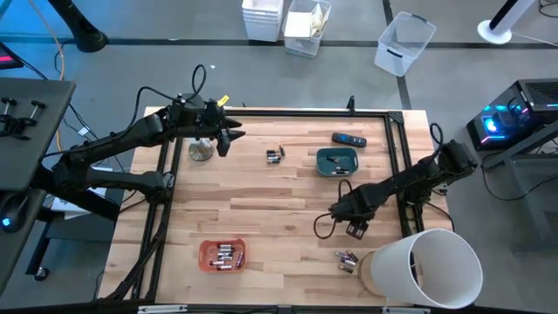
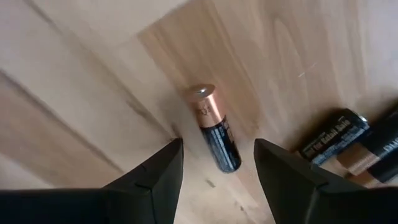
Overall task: Sort batteries
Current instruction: Put the black battery into the blue bin
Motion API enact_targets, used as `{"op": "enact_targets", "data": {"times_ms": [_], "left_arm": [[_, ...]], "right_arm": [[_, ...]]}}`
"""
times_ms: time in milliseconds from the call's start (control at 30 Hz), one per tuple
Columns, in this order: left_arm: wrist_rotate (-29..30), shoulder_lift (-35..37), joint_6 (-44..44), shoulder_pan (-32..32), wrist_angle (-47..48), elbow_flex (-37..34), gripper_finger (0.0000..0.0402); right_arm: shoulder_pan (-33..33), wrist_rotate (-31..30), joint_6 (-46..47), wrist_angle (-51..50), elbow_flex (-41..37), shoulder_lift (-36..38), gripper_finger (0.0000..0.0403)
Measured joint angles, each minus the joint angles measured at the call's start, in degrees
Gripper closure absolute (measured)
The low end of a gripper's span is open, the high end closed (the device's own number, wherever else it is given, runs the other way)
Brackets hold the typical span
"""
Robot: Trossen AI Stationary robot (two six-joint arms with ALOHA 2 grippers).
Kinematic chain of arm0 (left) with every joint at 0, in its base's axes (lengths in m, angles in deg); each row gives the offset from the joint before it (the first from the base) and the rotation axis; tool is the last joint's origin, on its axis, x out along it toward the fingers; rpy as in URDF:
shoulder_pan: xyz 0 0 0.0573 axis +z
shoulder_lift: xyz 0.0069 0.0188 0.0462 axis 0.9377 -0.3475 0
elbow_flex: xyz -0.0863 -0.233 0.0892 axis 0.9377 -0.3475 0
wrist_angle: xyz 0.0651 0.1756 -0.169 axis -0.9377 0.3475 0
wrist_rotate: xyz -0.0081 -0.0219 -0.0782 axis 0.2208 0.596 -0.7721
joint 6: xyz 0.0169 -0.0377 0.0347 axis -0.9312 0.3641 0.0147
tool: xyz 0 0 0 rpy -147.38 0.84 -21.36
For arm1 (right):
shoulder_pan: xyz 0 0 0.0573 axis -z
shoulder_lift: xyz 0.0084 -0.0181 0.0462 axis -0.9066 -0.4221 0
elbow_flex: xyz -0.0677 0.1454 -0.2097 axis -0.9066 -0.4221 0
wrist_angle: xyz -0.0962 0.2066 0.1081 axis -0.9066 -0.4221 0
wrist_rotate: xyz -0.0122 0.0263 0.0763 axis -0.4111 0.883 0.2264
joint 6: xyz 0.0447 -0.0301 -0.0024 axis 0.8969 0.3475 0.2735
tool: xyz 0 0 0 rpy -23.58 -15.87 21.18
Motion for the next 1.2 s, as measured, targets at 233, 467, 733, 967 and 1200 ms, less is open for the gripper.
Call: {"op": "enact_targets", "data": {"times_ms": [233,467,733,967,1200], "left_arm": [[0.00,-0.35,0.35,0.00,0.13,0.02,0.0232],[0.00,-0.45,0.35,-0.01,0.09,0.04,0.0232],[0.00,-0.45,0.46,0.01,-0.83,0.04,0.0232],[-0.02,-0.43,0.38,0.10,-1.74,0.04,0.0232],[-0.87,0.51,-0.21,0.10,1.27,0.25,0.0232]], "right_arm": [[0.44,0.52,0.03,4.53,-3.27,0.31,0.0215],[0.65,0.88,-0.23,5.35,-2.34,0.14,0.0368],[6.48,-12.19,-1.90,5.07,7.97,1.98,0.0369],[17.59,-20.22,-7.47,6.07,14.67,4.49,0.0369],[27.66,-18.96,-7.48,5.29,13.54,3.65,0.0357]]}}
